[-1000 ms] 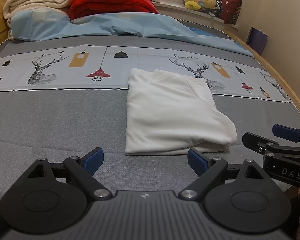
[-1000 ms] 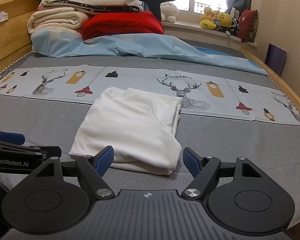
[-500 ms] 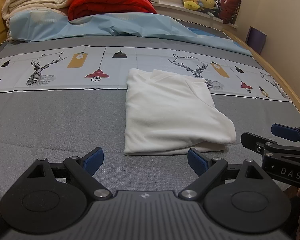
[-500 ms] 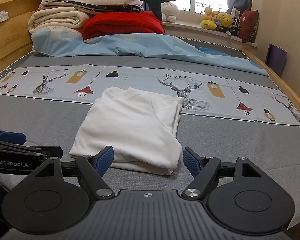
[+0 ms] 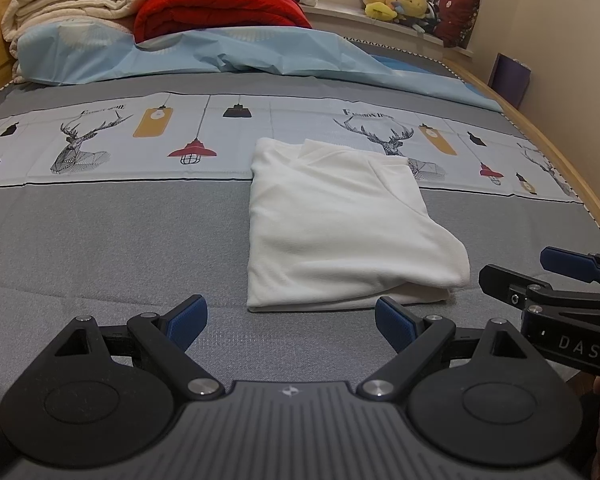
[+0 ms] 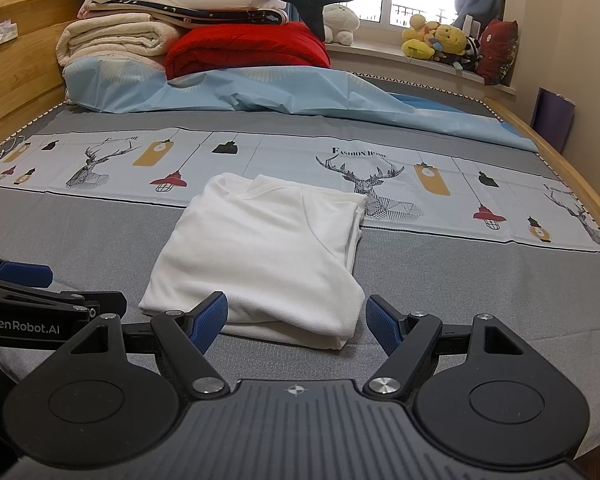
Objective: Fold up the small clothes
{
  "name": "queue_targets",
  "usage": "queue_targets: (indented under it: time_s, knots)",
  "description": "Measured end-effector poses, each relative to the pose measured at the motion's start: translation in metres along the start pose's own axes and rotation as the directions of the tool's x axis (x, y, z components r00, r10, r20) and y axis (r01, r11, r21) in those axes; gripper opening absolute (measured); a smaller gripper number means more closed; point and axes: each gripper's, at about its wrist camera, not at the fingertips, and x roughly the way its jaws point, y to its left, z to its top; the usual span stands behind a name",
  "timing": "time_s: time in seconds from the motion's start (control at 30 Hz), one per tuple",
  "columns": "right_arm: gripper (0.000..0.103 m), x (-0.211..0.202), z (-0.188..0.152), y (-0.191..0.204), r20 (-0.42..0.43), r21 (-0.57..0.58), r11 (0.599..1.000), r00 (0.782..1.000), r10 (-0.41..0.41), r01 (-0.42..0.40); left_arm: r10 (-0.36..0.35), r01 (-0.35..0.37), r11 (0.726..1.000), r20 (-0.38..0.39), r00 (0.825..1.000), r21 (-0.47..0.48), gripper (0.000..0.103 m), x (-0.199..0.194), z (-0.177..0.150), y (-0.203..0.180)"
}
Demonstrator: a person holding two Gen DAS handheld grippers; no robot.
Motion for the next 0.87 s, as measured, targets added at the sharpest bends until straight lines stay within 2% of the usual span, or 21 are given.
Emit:
queue_targets:
  time_s: [0.87]
  knots:
    - [0.077,-0.0004,0.0004,0.0005,-0.001,0.000,1.000,1.000,0.000,0.000,-0.013,0.013,1.000,0.012,1.000,0.014,0.094,-0.0017,-0.0003,-0.0002]
